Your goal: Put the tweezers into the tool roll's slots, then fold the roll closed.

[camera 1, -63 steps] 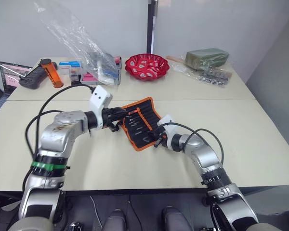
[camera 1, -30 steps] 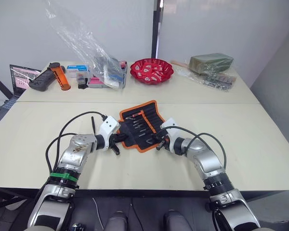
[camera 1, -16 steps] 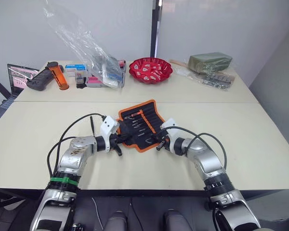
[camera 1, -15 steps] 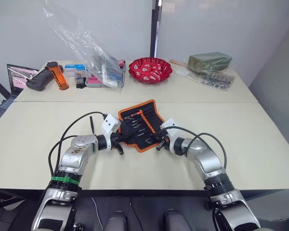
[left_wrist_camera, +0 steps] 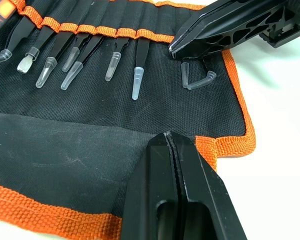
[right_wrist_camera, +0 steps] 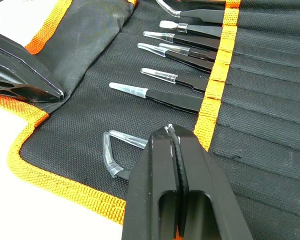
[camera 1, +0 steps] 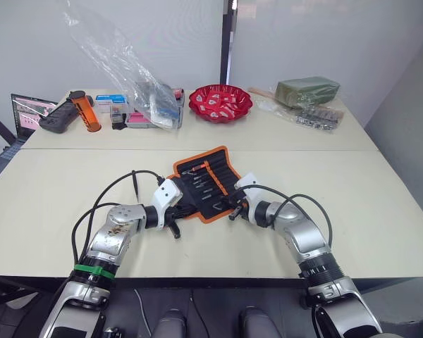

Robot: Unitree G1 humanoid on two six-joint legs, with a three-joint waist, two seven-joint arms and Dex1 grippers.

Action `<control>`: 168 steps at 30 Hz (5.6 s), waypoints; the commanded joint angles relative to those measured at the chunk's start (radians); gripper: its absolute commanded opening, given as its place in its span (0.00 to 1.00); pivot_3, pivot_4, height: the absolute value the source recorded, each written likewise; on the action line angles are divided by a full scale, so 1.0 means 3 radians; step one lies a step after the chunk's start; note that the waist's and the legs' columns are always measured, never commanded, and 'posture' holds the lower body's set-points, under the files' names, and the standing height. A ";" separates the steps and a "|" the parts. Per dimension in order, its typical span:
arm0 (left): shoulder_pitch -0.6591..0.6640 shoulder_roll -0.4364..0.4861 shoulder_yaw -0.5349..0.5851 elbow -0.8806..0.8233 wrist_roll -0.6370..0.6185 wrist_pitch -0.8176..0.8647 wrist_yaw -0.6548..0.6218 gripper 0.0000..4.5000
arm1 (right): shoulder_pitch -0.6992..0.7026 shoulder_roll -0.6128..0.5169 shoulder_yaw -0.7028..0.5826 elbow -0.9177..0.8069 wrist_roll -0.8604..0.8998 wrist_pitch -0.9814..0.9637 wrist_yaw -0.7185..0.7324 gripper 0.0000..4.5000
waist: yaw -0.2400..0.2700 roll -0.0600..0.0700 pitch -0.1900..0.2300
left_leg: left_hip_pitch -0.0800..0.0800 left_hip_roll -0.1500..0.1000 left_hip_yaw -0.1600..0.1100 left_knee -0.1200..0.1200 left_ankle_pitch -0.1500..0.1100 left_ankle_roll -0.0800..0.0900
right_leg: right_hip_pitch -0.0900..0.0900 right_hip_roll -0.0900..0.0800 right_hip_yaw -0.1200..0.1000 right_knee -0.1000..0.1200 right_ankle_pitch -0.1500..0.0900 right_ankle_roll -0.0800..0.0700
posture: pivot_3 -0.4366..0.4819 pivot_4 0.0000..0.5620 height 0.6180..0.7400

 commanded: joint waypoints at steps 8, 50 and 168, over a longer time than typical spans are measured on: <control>0.0350 0.0205 0.0675 -0.0924 -0.0610 0.0554 0.0114 0.00 | 0.0086 -0.0067 0.0069 0.0435 -0.0103 0.0107 0.0024 0.00 | -0.0013 0.0000 0.0004 | -0.0003 0.0002 0.0000 -0.0003 0.0000 0.0000 | -0.0006 0.0001 0.0000 0.0001 0.0000 0.0000 | 0.48 0.27 1.00; 0.2264 -0.0713 0.1880 -0.2587 -0.0408 0.0662 0.2465 0.98 | -0.0160 -0.0104 -0.0089 0.1056 -0.0117 -0.0683 0.0169 0.00 | 0.0045 -0.0020 0.0030 | -0.0009 -0.0003 0.0009 0.0006 -0.0002 -0.0005 | -0.0002 -0.0008 0.0004 -0.0019 -0.0002 -0.0007 | 0.48 0.27 1.00; -0.1282 -0.0323 -0.0895 -0.0297 0.0327 0.1527 0.0454 0.01 | 0.0668 -0.0404 -0.0449 -0.0026 0.0050 -0.0266 -0.0492 0.00 | 0.0153 -0.0015 0.0081 | -0.0065 -0.0010 0.0001 0.0031 0.0012 -0.0017 | -0.0048 -0.0006 0.0002 0.0012 0.0012 -0.0004 | 0.48 0.27 1.00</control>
